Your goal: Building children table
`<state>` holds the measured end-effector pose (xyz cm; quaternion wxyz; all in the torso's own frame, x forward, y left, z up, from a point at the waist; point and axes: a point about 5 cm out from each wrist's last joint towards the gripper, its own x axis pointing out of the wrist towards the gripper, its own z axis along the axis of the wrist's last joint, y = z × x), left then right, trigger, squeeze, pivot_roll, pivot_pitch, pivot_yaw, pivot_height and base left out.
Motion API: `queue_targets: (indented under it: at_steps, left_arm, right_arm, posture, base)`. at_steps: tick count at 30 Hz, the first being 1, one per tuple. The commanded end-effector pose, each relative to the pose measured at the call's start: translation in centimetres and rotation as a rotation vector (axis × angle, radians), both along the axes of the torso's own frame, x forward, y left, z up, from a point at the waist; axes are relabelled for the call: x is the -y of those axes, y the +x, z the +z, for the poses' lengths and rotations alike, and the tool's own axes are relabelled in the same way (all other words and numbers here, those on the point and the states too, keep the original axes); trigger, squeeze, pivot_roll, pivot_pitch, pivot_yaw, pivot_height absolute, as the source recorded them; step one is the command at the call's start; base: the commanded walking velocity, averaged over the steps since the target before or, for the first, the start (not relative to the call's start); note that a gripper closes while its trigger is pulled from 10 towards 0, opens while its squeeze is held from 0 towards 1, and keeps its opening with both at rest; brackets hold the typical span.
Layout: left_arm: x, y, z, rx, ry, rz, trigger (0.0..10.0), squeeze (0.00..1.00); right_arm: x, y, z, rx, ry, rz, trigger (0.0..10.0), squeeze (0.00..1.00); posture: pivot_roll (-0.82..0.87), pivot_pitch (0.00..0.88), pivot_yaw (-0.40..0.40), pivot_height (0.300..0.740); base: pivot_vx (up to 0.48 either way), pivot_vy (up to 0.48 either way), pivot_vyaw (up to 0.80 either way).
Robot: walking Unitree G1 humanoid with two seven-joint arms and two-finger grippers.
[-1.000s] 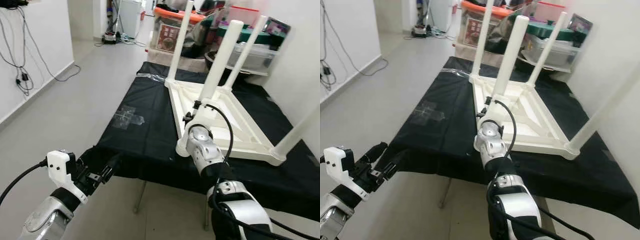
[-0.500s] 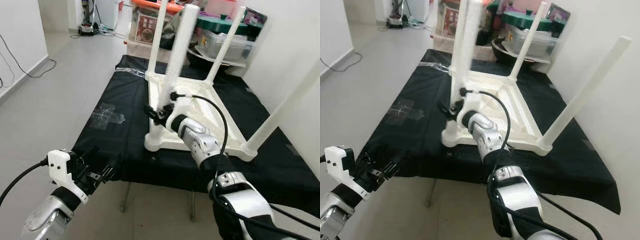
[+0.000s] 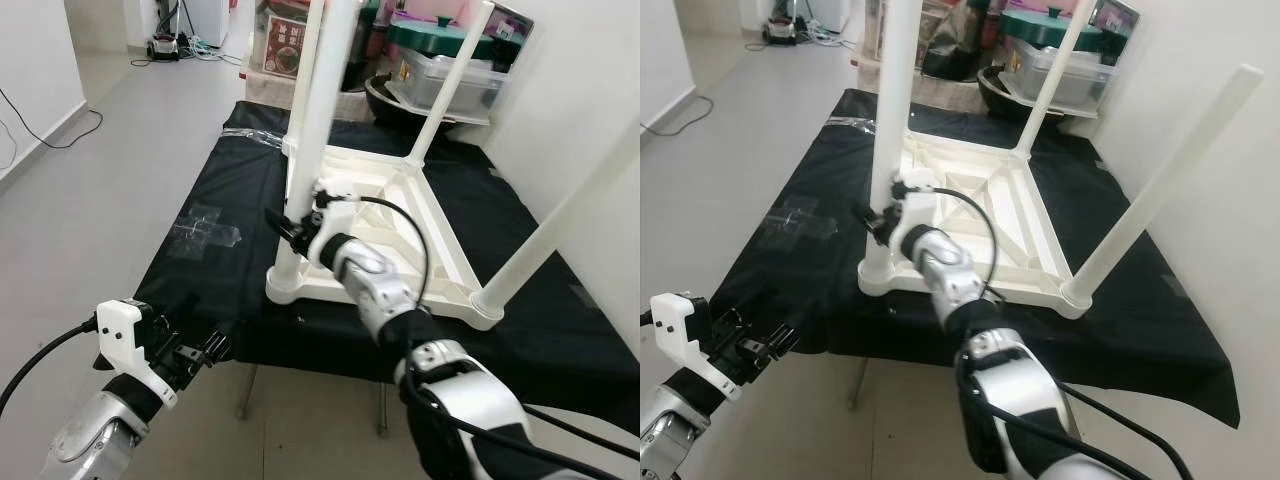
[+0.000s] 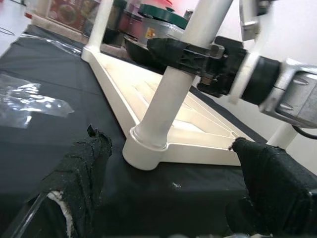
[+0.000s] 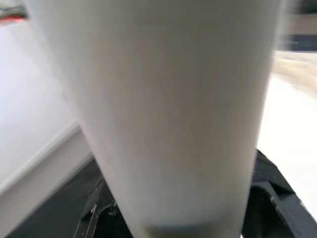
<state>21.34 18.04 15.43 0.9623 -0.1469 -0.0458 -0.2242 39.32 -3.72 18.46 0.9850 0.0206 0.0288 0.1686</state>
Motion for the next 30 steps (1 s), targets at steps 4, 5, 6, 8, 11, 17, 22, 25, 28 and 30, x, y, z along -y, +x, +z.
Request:
queue_targets:
  at_steps: [4,5,6,8,11,17,22,25,28,30]
  left_arm:
    - [0.2,-0.2,0.0,-0.004,-0.006,-0.010,10.0,0.00]
    - [0.1,-0.2,0.0,-0.004,-0.005,-0.009,10.0,0.00]
    - [0.1,-0.2,0.0,-0.004,-0.005,-0.009,10.0,0.00]
    - [0.1,-0.2,0.0,-0.004,-0.005,-0.008,10.0,0.00]
    - [0.0,-0.1,0.0,-0.003,-0.005,-0.007,10.0,0.00]
    - [0.0,0.1,0.0,-0.001,0.001,0.002,10.0,0.00]
    - [0.0,0.0,-0.1,0.000,0.000,0.006,10.0,0.00]
    - [0.0,0.0,0.0,0.001,-0.002,0.007,10.0,0.00]
    - [0.0,0.0,0.0,0.001,-0.005,0.003,10.0,0.00]
    - [0.0,0.0,0.0,0.001,-0.007,0.000,10.0,0.00]
  right_arm:
    - [8.2,-0.5,-4.6,-0.198,-0.216,-0.621,0.0,0.00]
    - [8.1,-1.0,-4.6,-0.176,-0.228,-0.616,0.0,0.00]
    - [8.1,-1.0,-4.6,-0.176,-0.228,-0.616,0.0,0.00]
    - [7.6,-1.4,-4.5,-0.167,-0.230,-0.585,0.0,0.00]
    - [6.3,-1.7,-4.1,-0.154,-0.218,-0.530,0.0,0.00]
    - [3.9,-1.0,-3.4,-0.197,-0.144,-0.407,10.0,0.00]
    - [2.6,-1.1,-1.6,-0.118,-0.049,-0.351,10.0,1.00]
    - [1.6,-1.3,0.0,-0.043,0.003,-0.250,10.0,1.00]
    - [-1.3,-3.0,2.7,0.105,0.044,0.082,10.0,0.00]
    - [-2.3,-3.8,3.3,0.149,0.040,0.205,10.0,0.00]
  posture:
    - [0.21,0.000,-0.200,0.740]
    - [0.20,0.000,-0.195,0.740]
    - [0.20,0.000,-0.195,0.740]
    - [0.20,0.000,-0.195,0.740]
    - [0.20,0.000,-0.192,0.740]
    - [0.20,0.000,-0.197,0.740]
    - [0.20,0.000,-0.201,0.740]
    - [0.20,0.000,-0.197,0.740]
    - [0.19,0.000,-0.190,0.740]
    - [0.19,0.000,-0.190,0.740]
  base:
    - [0.000,0.000,0.00]
    - [0.000,0.000,0.00]
    - [0.000,0.000,0.00]
    - [0.000,0.000,0.00]
    - [0.000,0.000,0.00]
    - [0.000,0.000,0.00]
    - [0.000,0.000,0.00]
    - [0.000,0.000,0.00]
    - [0.000,0.000,0.00]
    - [0.000,0.000,0.00]
